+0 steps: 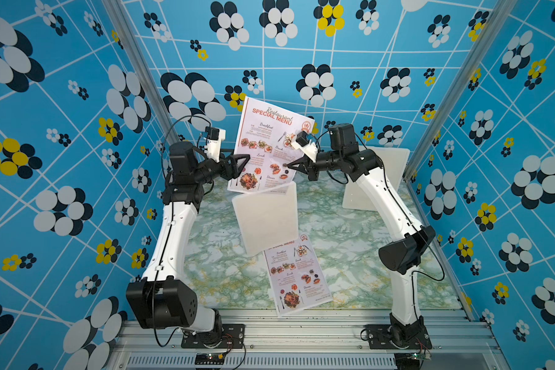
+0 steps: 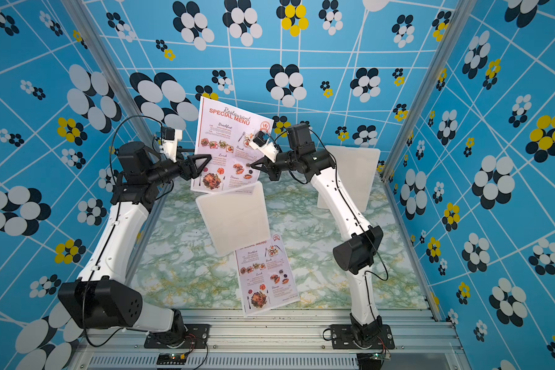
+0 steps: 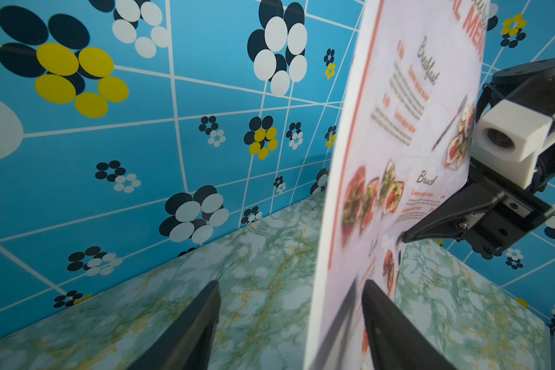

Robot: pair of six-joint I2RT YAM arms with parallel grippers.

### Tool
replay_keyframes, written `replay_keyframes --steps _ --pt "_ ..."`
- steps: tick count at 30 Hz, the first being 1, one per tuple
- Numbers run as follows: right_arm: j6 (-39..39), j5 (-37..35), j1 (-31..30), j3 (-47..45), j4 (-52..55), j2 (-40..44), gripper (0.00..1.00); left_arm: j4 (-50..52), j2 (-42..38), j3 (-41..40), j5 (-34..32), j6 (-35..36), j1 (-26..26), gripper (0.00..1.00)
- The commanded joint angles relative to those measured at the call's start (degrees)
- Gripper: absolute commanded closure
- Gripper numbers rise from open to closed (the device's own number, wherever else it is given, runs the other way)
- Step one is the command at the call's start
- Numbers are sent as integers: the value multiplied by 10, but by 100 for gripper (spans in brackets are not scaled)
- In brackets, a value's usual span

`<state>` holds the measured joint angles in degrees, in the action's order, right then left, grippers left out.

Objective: Insert the menus into the narrow rack
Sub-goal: Insert the menu into the narrow rack.

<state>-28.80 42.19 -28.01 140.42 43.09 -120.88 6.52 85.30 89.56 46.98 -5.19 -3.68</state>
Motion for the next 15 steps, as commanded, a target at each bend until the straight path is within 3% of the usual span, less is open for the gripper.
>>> replay_keyframes --steps 1,8,15 --pt "-18 -19 -2 -17 13 22 96 15 18 42 54 -14 -2 33" --pt "-21 -26 -3 -19 12 20 96 13 14 27 99 -14 6 68" --pt "-21 -25 -5 -18 12 23 95 25 17 24 100 -2 10 80"
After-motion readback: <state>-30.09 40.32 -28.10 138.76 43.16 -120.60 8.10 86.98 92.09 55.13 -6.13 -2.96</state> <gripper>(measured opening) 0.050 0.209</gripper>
